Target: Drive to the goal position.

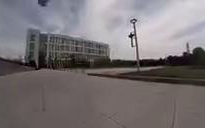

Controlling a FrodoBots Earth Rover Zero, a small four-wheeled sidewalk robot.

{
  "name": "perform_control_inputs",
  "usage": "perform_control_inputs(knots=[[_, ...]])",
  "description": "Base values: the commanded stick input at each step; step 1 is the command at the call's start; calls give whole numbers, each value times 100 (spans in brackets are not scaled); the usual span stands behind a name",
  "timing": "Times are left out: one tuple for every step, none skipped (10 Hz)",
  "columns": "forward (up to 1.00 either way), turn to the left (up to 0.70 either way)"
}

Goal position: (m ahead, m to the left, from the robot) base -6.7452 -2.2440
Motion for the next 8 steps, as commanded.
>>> perform_control_inputs(knots=[[0,-45],[0,-45],[0,-45],[0,-45],[0,-45],[0,-45],[0,-45],[0,-45]])
